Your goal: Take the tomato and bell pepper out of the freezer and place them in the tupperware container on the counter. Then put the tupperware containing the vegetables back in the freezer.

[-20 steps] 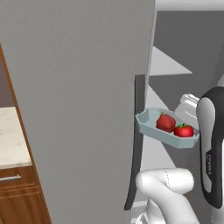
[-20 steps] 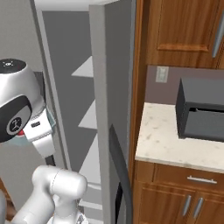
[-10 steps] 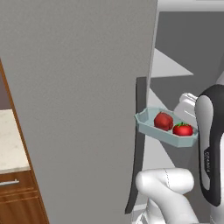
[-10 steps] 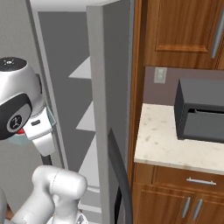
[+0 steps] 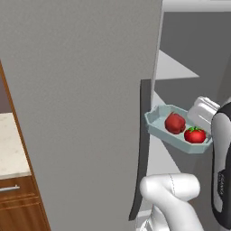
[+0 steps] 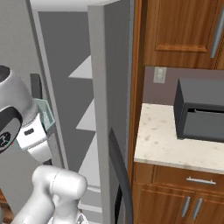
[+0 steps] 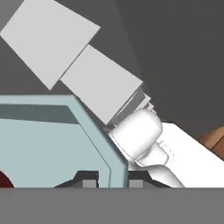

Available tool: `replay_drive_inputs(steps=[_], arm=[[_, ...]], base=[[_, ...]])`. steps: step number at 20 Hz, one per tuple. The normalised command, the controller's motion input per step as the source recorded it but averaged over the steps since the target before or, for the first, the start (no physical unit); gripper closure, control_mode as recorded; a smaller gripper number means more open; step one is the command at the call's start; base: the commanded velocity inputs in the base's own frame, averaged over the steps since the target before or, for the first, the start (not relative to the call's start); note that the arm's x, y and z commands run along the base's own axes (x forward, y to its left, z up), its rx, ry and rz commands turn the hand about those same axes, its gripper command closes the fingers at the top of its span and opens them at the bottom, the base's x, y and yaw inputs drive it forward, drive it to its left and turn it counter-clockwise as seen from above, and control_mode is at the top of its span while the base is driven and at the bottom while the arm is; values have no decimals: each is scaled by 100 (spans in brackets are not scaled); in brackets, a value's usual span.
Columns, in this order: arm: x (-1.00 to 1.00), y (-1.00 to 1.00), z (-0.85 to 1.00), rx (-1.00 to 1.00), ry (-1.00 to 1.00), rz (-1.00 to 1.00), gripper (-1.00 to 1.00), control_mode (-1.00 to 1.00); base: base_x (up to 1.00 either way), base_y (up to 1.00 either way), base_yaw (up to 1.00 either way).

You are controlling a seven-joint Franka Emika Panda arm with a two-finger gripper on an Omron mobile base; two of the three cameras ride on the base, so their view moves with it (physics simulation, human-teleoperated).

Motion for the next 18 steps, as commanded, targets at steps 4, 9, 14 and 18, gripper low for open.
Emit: replay_drive_inputs(steps=[4,9,14,18], arm=[[-43,-32,29,-3,-36,-10,100,-100],[-2,-33,27,-1,-27,-13,100,-100],[60,-15,27,0,-13,-15,100,-100],[93,0,21,0,-7,-15,100,-100]], base=[[0,0,0],[0,0,0],[0,0,0],[0,0,0]])
